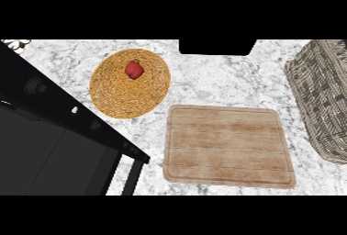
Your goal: Pick the sweet potato from the cutting board and place it in the basket
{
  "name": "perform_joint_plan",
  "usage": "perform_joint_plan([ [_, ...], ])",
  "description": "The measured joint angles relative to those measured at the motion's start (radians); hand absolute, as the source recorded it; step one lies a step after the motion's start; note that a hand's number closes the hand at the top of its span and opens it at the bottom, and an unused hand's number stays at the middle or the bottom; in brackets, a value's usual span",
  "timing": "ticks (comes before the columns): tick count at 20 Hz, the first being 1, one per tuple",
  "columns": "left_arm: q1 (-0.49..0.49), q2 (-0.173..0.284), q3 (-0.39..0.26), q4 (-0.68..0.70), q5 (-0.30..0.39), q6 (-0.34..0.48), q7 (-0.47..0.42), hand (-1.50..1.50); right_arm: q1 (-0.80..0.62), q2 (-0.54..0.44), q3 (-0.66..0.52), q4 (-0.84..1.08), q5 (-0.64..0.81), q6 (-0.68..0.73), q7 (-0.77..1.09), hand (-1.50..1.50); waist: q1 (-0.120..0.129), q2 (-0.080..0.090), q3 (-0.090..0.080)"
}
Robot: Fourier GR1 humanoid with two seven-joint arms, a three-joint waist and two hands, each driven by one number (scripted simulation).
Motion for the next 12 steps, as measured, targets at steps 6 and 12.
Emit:
perform_joint_plan([
  [6, 0.018, 0.003, 0.007, -0.007, 0.001, 0.007, -0.012, 0.00, 0.072, -0.040, -0.031, -0.008, 0.013, -0.060, 0.008, -1.50, -0.013, -0.002, 0.000],
  [12, 0.019, 0.005, 0.008, -0.005, 0.005, 0.000, -0.022, 0.00, 0.133, -0.047, -0.072, -0.017, 0.016, -0.109, 0.027, -1.50, -0.013, -0.001, 0.000],
])
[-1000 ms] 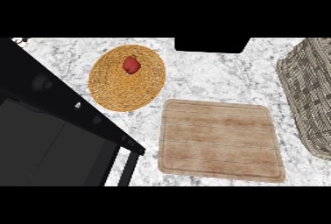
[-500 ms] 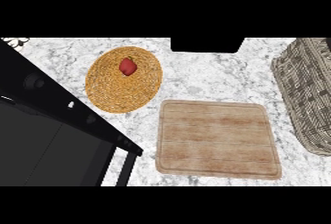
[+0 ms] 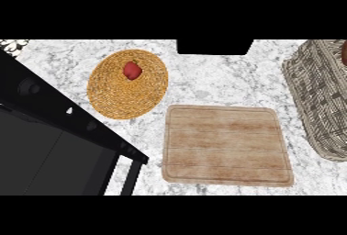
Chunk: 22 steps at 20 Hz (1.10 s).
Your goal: Pick the sweet potato from the cutting board and place it in the basket
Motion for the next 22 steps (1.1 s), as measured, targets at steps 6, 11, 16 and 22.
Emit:
perform_joint_plan([
  [6, 0.002, 0.007, -0.002, 0.000, 0.003, -0.005, 0.012, 0.00, 0.037, 0.000, -0.029, -0.039, 0.007, -0.079, -0.022, -1.50, -0.003, -0.004, -0.001],
  [11, 0.018, 0.005, 0.007, 0.001, 0.008, 0.005, 0.005, 0.00, 0.046, -0.040, -0.070, -0.107, 0.025, -0.153, -0.022, -1.50, -0.022, -0.013, -0.001],
  [16, 0.052, 0.011, 0.019, 0.000, 0.010, 0.015, -0.006, 0.00, 0.071, -0.061, -0.138, -0.194, 0.032, -0.238, -0.026, -1.50, -0.055, -0.030, -0.001],
  [22, 0.099, 0.020, 0.036, -0.004, 0.016, 0.025, -0.016, 0.00, 0.132, 0.004, -0.221, -0.288, 0.017, -0.298, -0.022, -1.50, -0.097, -0.053, -0.002],
])
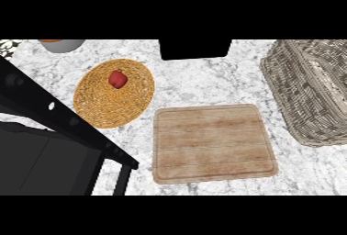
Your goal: Pick the sweet potato from the cutting board and place it in the basket
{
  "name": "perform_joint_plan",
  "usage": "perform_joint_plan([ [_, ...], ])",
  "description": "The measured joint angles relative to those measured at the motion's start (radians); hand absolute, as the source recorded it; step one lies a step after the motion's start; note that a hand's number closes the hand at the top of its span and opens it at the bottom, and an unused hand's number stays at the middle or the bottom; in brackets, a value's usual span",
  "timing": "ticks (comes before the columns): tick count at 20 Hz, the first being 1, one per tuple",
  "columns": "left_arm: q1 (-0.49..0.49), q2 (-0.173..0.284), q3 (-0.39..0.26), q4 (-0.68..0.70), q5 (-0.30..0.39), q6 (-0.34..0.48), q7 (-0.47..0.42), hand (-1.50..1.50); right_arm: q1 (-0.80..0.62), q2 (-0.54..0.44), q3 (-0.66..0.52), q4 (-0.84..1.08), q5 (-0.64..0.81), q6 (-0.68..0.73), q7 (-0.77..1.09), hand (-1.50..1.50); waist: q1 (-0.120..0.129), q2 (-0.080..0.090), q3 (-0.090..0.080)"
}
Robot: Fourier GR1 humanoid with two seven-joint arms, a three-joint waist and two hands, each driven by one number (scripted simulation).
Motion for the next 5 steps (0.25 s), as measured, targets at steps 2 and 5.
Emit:
perform_joint_plan([
  [2, 0.014, 0.000, 0.006, -0.002, 0.002, 0.008, -0.002, 0.00, 0.028, 0.044, -0.019, -0.025, -0.012, -0.006, 0.002, -1.50, -0.014, -0.007, 0.000],
  [5, 0.038, 0.004, 0.015, -0.008, 0.011, 0.012, 0.001, 0.00, 0.061, 0.107, -0.037, -0.071, -0.029, -0.016, 0.000, -1.50, -0.036, -0.018, -0.001],
])
